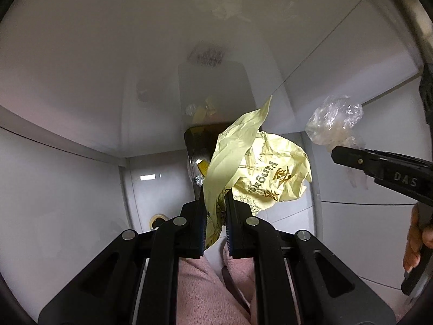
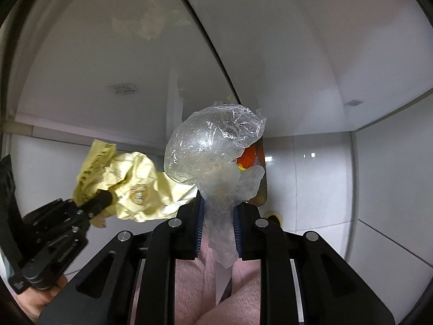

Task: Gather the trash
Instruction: 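Carry both plastic bags down over the trash bin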

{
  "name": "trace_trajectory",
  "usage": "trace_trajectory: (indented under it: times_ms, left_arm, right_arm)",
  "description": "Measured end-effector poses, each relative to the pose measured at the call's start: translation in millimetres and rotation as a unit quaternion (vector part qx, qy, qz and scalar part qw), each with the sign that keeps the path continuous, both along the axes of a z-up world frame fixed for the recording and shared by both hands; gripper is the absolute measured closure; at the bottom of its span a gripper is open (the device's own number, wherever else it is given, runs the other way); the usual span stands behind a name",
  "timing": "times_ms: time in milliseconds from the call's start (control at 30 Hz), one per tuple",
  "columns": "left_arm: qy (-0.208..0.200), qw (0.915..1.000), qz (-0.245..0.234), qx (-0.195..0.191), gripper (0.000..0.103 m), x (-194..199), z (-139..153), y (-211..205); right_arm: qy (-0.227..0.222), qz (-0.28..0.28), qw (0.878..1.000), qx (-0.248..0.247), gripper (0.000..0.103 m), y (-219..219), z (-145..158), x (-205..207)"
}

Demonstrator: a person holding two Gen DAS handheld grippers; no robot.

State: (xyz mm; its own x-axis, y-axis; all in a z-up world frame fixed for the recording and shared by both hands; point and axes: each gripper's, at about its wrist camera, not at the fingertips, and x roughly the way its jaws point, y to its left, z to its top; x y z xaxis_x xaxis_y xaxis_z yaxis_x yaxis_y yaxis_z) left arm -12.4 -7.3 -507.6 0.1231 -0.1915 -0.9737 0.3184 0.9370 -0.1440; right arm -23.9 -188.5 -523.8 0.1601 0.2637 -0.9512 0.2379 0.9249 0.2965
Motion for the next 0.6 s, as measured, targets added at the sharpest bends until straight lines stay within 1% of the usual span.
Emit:
trace_trajectory:
  times_ms: [100, 200, 433, 533, 600]
  left_arm:
    - [0.008, 0.9999, 0.0, 0.008, 0.093, 4.1, -16.0, -3.7]
    - [0.019, 0.9998, 0.001, 0.007, 0.093, 7.6, -27.4, -8.9]
    - [0.035, 0.9993, -0.013, 0.004, 0.092, 11.3, -42.1, -19.5]
    - [0.042, 0.999, -0.015, 0.001, 0.09, 16.7, -46.4, -21.0]
    - [0.044, 0.9989, -0.016, 0.0, 0.084, 18.1, -47.9, -21.7]
  right_arm:
    - [0.006, -0.008, 1.0, 0.014, 0.083, -3.1, -8.2, 2.8]
    - [0.016, -0.007, 1.0, 0.025, 0.083, 7.0, -21.1, 5.9]
    - [0.043, -0.014, 0.998, 0.046, 0.08, 6.3, -44.7, 17.4]
    - [0.052, -0.021, 0.997, 0.054, 0.08, 5.0, -49.6, 24.6]
    - [0.056, -0.023, 0.997, 0.056, 0.077, 4.1, -52.6, 30.6]
